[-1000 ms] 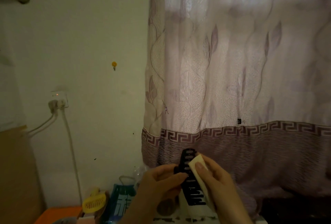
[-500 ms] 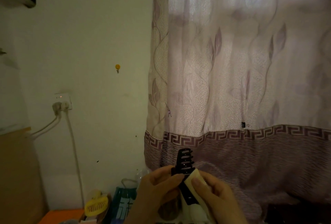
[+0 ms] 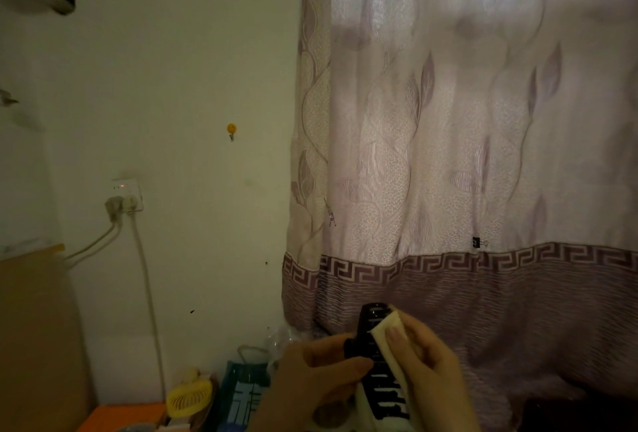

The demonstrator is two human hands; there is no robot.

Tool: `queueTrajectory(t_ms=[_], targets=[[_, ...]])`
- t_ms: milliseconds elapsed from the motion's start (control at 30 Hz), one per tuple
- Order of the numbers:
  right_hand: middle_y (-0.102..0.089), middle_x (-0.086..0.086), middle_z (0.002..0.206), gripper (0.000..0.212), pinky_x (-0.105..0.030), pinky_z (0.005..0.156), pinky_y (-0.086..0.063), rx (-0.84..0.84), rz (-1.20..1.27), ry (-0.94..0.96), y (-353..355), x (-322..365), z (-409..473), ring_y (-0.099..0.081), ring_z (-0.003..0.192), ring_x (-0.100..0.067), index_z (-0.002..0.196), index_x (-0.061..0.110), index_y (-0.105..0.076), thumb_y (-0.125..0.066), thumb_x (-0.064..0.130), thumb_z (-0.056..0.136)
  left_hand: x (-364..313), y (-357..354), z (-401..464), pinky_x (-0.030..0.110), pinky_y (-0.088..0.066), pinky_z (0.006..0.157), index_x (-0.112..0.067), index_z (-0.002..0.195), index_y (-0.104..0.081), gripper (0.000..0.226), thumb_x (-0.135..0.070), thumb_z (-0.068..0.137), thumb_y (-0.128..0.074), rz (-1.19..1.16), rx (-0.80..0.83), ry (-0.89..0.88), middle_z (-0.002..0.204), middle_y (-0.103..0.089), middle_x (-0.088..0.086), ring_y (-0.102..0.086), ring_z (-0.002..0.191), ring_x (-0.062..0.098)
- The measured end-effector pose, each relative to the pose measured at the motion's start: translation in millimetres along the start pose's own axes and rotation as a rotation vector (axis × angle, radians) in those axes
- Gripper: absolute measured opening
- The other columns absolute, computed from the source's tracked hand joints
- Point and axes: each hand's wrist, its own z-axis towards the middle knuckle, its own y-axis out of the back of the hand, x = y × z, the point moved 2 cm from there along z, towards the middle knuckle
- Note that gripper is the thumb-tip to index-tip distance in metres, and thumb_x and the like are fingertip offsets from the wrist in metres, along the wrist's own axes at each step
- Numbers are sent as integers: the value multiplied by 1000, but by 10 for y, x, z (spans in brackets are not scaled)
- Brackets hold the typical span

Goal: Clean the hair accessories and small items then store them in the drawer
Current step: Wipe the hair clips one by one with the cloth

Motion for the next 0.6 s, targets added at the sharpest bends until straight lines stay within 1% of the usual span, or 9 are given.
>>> queueTrajectory(t_ms=[67, 167, 233, 300, 367, 433, 500, 567, 600], targets=[[-76, -1, 83, 19, -13, 57, -52, -33, -16, 24, 10, 12, 20, -71, 73, -6, 92, 20, -72, -65, 4, 84, 24, -4, 3, 31, -56, 79, -19, 93, -73, 51, -19, 43, -82, 14, 13, 30, 95, -75, 7, -71, 90, 22], [-74, 12, 72, 15, -8, 53, -49, -38, -22, 31, 25, 58, 65, -67, 65, 3, 93, 17, -71, -64, 6, 86, 45, -4, 8, 39, -54, 90, -15, 104, -71, 68, -22, 40, -93, 66, 40, 64, 99, -74, 8, -69, 96, 25], [-73, 16, 72, 15, -8, 52, -48, -28, -40, 39, 32, 73, 95, -67, 64, 4, 95, 19, -70, -63, 8, 87, 62, -3, 14, 39, -53, 91, -14, 106, -70, 73, -23, 38, -95, 74, 57, 72, 100, -73, 8, -69, 97, 25], [-73, 17, 74, 16, -9, 54, -49, -30, -66, 43, 35, 57, 108, -67, 66, 4, 93, 22, -70, -62, 9, 87, 85, 12, 37, 35, -55, 86, -16, 100, -72, 63, -22, 40, -90, 51, 53, 62, 98, -74, 8, -70, 94, 24], [-75, 10, 83, 19, -12, 62, -53, -18, -77, 24, 22, 31, 93, -69, 75, -1, 93, 25, -69, -63, 9, 87, 77, 13, 38, 32, -55, 81, -19, 96, -72, 54, -20, 43, -83, 36, 33, 57, 97, -74, 6, -70, 92, 22], [-75, -3, 96, 22, -26, 79, -56, 7, -66, -12, 23, -14, 75, -70, 89, -16, 103, 22, -69, -64, 9, 86, 74, 9, 37, 32, -56, 79, -16, 99, -72, 54, -18, 45, -81, 13, 4, 45, 96, -75, 5, -71, 91, 21], [-70, -8, 110, 29, -35, 90, -54, 42, -73, -31, 23, -60, 47, -66, 101, -22, 111, 19, -67, -66, 9, 84, 74, 0, 37, 28, -57, 72, -13, 99, -71, 51, -13, 49, -81, -28, -44, 33, 92, -75, 5, -72, 86, 20], [-68, -8, 114, 33, -34, 89, -55, 84, -61, -56, 3, -97, 20, -65, 104, -22, 109, 22, -67, -70, 12, 78, 44, 4, 25, 25, -56, 63, -14, 91, -73, 34, -5, 59, -79, -61, -125, -15, 82, -75, 3, -72, 76, 16], [-70, -6, 112, 33, -33, 89, -55, 106, -54, -69, -9, -121, 8, -66, 102, -20, 106, 24, -68, -71, 14, 74, 21, 4, 19, 26, -57, 65, -15, 90, -73, 32, -4, 60, -78, -67, -165, -47, 81, -75, 3, -72, 75, 16]])
